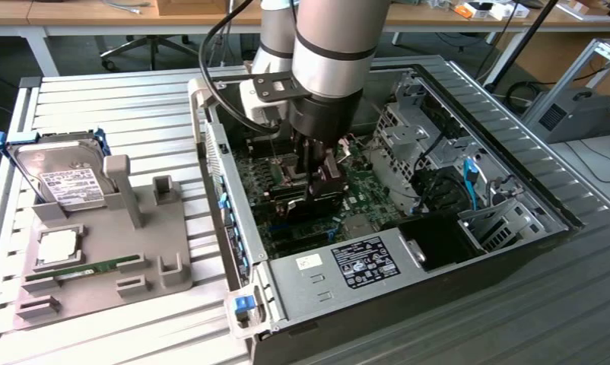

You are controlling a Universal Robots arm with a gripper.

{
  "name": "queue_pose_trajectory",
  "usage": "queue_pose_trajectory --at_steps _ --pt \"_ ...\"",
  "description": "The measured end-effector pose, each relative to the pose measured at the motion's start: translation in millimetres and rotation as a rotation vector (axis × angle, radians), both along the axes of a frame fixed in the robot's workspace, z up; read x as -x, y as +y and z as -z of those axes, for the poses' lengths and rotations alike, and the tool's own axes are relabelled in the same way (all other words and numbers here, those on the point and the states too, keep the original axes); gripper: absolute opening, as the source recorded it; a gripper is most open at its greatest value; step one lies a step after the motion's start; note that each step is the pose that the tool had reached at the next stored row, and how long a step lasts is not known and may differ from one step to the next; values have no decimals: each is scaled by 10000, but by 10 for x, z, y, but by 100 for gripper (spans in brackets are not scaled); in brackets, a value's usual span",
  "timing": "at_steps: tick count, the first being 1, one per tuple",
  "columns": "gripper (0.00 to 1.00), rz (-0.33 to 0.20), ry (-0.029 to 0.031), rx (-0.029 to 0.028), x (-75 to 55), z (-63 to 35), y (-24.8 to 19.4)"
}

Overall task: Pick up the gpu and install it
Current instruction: 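Insert the gpu into the slot, then press down on the gpu until it lock into place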

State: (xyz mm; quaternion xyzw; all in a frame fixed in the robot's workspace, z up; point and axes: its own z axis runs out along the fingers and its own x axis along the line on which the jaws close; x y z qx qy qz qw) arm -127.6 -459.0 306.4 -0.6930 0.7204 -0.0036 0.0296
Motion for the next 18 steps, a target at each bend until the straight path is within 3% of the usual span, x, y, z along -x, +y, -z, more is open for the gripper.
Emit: queue_pose_trajectory --at_steps 13,14,18 --pt "53 0 0 -3 0 0 0" --pt "51 0 0 -3 0 0 0" --pt "26 0 0 -3 0 0 0"
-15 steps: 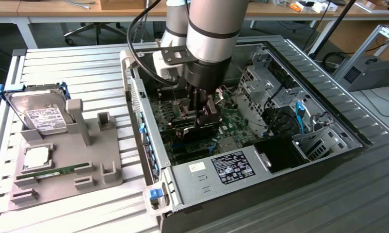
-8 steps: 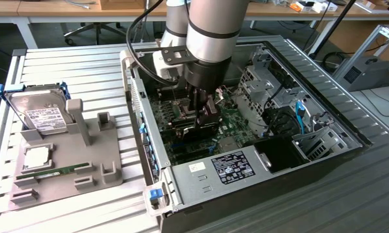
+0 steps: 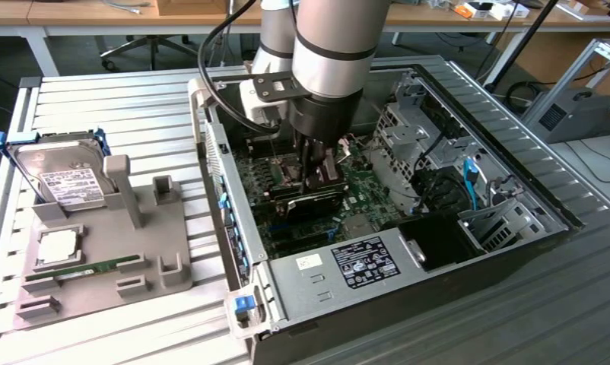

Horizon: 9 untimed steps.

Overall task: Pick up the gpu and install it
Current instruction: 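Press down on the gpu until it lock into place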

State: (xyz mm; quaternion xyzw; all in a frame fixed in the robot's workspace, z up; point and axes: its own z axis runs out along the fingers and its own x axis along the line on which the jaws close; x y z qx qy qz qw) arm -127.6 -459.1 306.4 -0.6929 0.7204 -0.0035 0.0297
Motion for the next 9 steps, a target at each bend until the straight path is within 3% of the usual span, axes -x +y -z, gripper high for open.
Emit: queue_pose_trajectory --at_steps 2,3,4,9 --pt "26 0 0 0 0 0 0" --pt "14 0 0 0 0 0 0" --pt "11 0 0 0 0 0 0" --pt "11 0 0 0 0 0 0"
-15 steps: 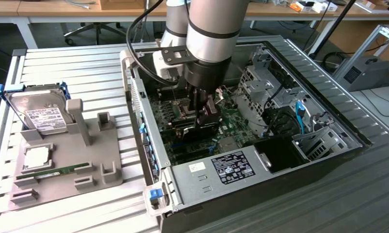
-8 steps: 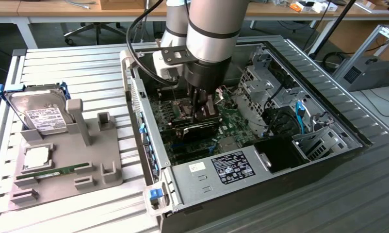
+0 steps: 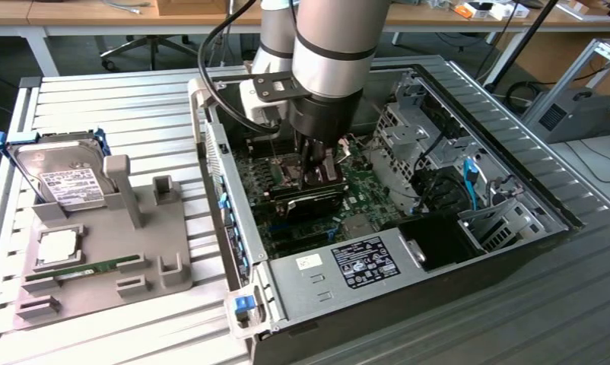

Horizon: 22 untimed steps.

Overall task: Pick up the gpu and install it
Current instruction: 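Press down on the gpu until it lock into place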

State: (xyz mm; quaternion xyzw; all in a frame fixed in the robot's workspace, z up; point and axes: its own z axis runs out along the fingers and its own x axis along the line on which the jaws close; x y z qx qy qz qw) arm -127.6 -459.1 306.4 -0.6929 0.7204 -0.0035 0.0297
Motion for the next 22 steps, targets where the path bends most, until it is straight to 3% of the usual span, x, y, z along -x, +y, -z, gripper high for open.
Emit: queue_pose_trajectory --at_steps 2,4,6,8,11,14,22 --pt "11 8 0 0 0 0 0" --pt "11 170 105 -1 -1 1 1" --pt "11 275 288 1 -1 1 1" --pt "11 339 372 4 0 2 1" --pt "11 339 360 0 11 5 1" --pt "11 337 304 1 78 7 7" --pt "11 338 299 -2 83 128 7"
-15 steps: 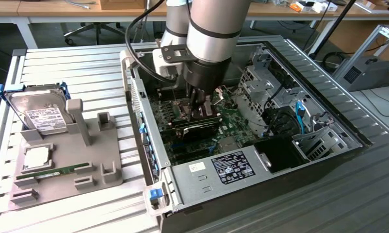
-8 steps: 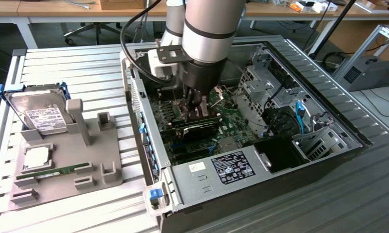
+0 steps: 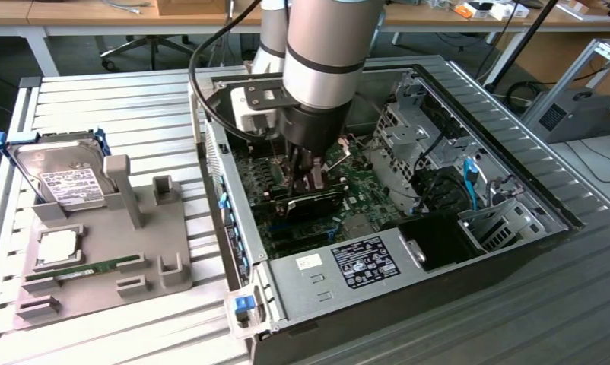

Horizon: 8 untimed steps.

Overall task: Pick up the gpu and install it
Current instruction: 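Press down on the gpu until it lock into place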

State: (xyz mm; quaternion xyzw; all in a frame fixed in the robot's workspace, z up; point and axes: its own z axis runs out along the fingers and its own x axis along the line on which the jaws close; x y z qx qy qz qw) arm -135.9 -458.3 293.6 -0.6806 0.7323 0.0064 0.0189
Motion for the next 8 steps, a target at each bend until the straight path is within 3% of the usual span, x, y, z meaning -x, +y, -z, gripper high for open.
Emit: queue_pose_trajectory --at_steps 8 --pt "11 -1 -2 -9 1 43 25"
